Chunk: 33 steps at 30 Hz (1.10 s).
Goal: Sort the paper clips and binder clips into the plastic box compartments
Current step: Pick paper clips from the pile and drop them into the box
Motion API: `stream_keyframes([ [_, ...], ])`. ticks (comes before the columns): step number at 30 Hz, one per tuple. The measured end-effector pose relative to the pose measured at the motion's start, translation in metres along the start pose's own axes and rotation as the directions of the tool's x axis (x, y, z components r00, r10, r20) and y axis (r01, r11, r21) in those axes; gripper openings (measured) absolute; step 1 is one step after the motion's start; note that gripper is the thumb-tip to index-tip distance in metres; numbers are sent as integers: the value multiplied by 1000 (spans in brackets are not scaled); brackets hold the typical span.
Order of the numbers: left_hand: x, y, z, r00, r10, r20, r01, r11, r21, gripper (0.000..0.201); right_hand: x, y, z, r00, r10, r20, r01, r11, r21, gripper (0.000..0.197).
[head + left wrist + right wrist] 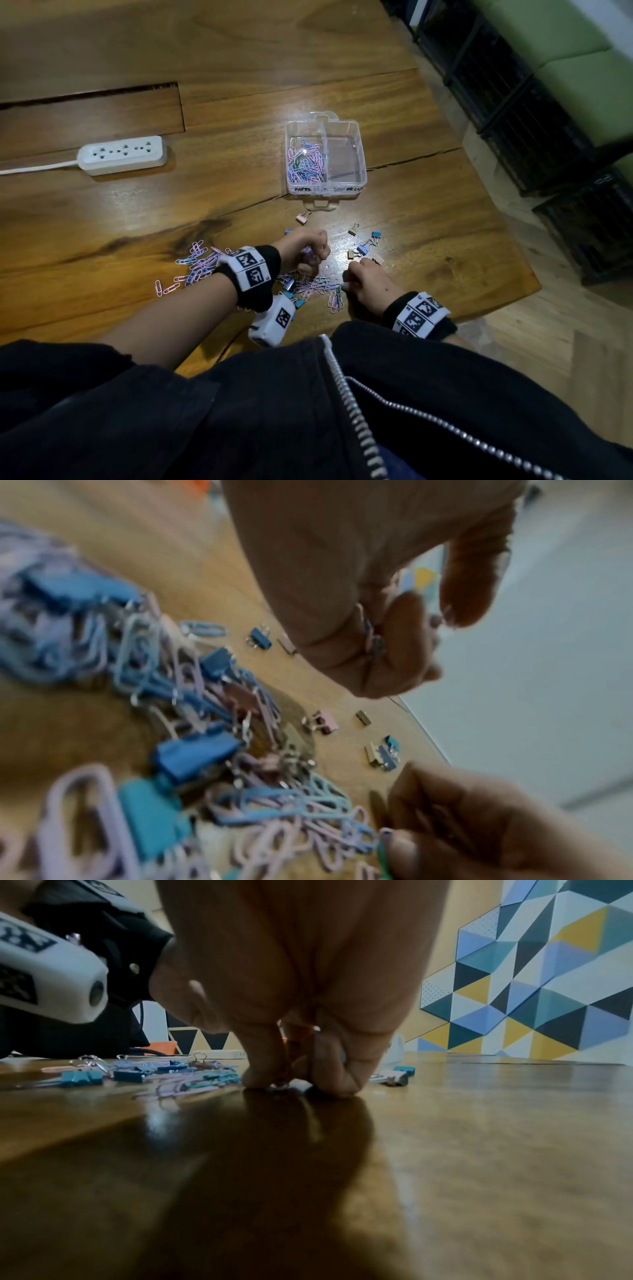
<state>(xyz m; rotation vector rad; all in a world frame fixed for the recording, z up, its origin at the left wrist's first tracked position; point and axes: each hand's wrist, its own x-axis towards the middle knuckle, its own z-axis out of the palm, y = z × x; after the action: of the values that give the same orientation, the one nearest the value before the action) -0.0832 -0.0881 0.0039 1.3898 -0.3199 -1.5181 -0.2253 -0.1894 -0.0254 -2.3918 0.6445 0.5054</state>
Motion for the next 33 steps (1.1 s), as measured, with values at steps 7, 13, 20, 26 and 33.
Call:
stream_keyframes([
  [7,8,-19,-2,993,31,-116,50,770,636,26,1,-3,1,996,-33,-82,30,999,-33,9],
  [13,2,-25,3,986,159,53,-55,13,998,34,0,6,-1,970,201,-135,-84,803,590,10],
  [20,3,-25,4,971,231,63,-58,-28,998,24,-7,0,-18,966,136,218,-232,99,968,24],
  [26,4,-9,-7,978,127,-168,-8,819,574,28,-9,-8,-7,986,157,61,-145,604,784,25],
  [33,-8,-6,-14,996,81,-31,-86,964,-251,8,-8,-13,11,1000,-11,30,9,999,52,44],
])
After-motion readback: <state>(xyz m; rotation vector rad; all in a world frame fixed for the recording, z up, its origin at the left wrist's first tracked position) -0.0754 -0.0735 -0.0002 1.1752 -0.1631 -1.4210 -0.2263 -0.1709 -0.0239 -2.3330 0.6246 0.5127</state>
